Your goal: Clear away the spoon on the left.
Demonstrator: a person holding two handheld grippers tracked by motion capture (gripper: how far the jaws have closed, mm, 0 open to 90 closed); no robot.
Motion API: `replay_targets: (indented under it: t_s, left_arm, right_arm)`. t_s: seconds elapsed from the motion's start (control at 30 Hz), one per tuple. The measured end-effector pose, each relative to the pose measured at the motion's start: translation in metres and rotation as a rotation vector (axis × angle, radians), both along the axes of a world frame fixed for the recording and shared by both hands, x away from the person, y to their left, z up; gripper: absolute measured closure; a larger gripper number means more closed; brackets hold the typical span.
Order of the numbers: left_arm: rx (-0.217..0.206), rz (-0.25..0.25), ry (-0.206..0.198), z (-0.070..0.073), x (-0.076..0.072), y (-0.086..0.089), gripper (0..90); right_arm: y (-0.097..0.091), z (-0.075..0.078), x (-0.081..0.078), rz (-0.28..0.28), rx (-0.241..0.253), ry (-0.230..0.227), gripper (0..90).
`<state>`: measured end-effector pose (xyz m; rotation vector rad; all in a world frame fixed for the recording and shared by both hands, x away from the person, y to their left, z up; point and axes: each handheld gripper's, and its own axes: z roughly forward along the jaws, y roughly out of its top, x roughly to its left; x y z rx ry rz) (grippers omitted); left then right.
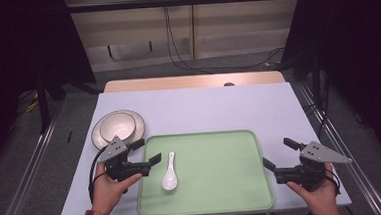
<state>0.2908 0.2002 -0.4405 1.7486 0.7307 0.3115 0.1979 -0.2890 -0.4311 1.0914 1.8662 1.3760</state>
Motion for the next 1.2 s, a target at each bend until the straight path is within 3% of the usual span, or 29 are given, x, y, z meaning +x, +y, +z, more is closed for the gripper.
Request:
replay_targets:
  t_s: [0.63,0.67,0.8,0.93,0.97,1.2]
  left_arm:
    - [-0.027,0.014,-0.021,0.006,0.0,0.02,15.1]
    - [-0.012,0.024,-0.028,0.007,0.0,0.022,14.7]
    - [-0.034,0.034,-0.032,0.008,-0.002,0.026,14.0]
    - [-0.023,0.036,-0.042,0.009,-0.002,0.032,13.5]
    - [-0.046,0.045,-0.036,0.009,-0.003,0.033,13.5]
    - [-0.046,0.07,-0.032,0.008,-0.006,0.041,13.4]
  right_arm:
    - [-0.004,-0.003,0.001,0.0,0.01,0.019,2.7]
    - [-0.005,-0.003,0.001,0.006,0.009,0.019,2.7]
    - [-0.006,-0.004,0.002,0.002,0.013,0.028,2.7]
    - [-0.008,-0.006,0.003,0.008,0.019,0.036,2.6]
    - [-0.008,-0.006,0.004,0.004,0.015,0.034,2.7]
    - [-0.007,-0.01,0.008,0.016,0.021,0.056,2.2]
